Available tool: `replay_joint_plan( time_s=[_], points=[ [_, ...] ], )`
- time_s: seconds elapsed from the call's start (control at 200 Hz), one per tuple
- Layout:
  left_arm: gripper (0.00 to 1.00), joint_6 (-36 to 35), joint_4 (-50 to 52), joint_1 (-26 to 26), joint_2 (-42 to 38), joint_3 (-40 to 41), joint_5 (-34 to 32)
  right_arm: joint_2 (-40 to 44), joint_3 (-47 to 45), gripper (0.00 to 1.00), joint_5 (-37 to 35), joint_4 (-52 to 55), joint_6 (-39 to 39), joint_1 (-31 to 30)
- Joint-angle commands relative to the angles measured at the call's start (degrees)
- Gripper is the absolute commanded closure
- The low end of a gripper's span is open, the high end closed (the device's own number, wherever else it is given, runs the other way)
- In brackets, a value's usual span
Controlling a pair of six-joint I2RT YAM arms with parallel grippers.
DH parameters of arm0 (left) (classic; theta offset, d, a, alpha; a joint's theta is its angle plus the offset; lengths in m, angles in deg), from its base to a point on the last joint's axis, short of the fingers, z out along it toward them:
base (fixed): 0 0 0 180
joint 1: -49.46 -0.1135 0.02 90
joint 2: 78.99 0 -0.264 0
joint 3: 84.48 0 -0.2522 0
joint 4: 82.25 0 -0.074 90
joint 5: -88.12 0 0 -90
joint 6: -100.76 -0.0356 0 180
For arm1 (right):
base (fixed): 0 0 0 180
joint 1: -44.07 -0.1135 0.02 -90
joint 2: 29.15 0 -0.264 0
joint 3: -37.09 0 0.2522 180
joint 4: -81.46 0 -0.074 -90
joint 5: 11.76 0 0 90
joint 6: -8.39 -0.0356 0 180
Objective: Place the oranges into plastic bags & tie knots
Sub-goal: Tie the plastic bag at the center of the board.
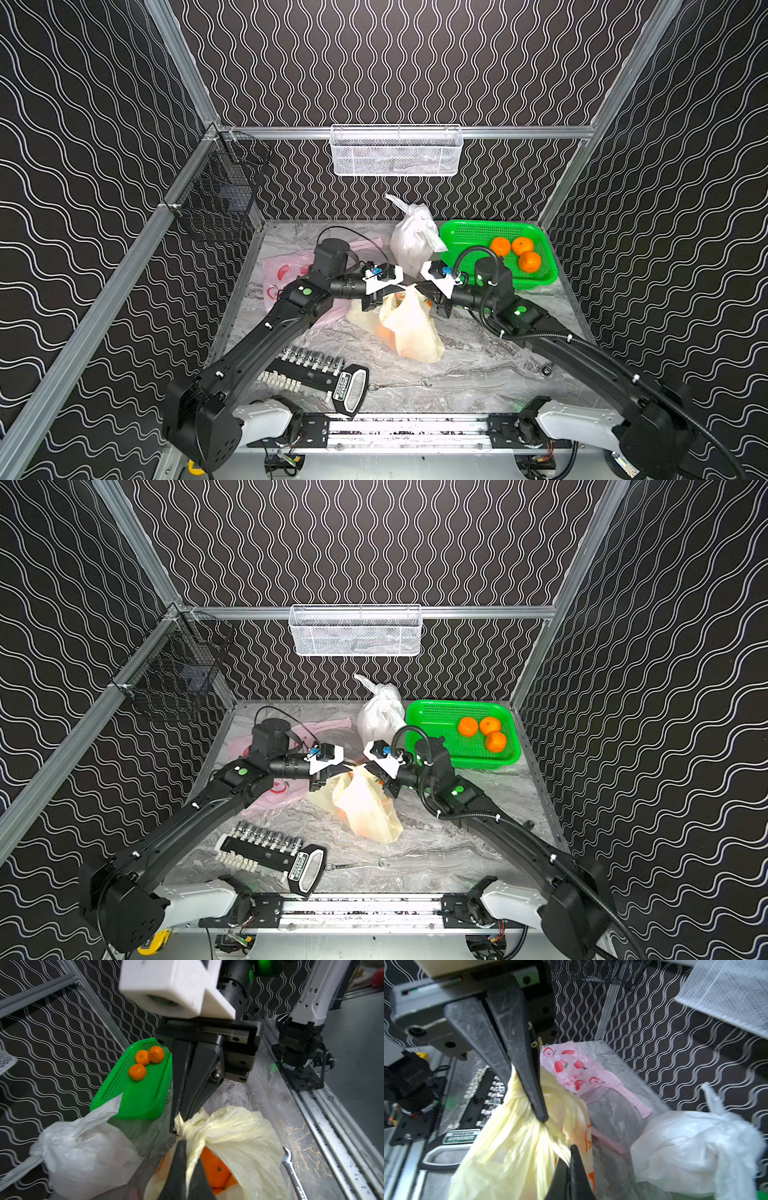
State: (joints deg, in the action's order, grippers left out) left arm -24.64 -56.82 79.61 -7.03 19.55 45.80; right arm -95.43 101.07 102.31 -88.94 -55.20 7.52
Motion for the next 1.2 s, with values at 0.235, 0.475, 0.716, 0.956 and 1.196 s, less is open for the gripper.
replay_joint_plan(
  time_s=[0.235,0.475,0.716,0.956,1.196],
  points=[
    [1.0,6.95,1.42,2.07,4.29,-1.19,6.05,5.19,-4.34,1.0,-13.65,-1.15,16.83,-0.27],
    [0.88,5.7,2.63,2.12,5.49,0.6,6.28,5.67,-8.89,1.0,-12.31,-1.43,13.42,-1.54],
    [0.7,4.21,1.37,2.08,0.23,1.71,-0.03,5.51,-8.94,1.0,-11.84,-0.93,12.07,-3.18],
    [0.65,5.95,-0.89,2.05,-11.92,8.61,-10.7,6.26,-9.45,1.0,-11.68,-1.45,11.07,-3.51],
    [0.6,11.59,-2.27,2.02,-23.93,17.82,-17.91,5.94,-9.26,1.0,-11.17,-1.17,11.4,-3.83]
  ],
)
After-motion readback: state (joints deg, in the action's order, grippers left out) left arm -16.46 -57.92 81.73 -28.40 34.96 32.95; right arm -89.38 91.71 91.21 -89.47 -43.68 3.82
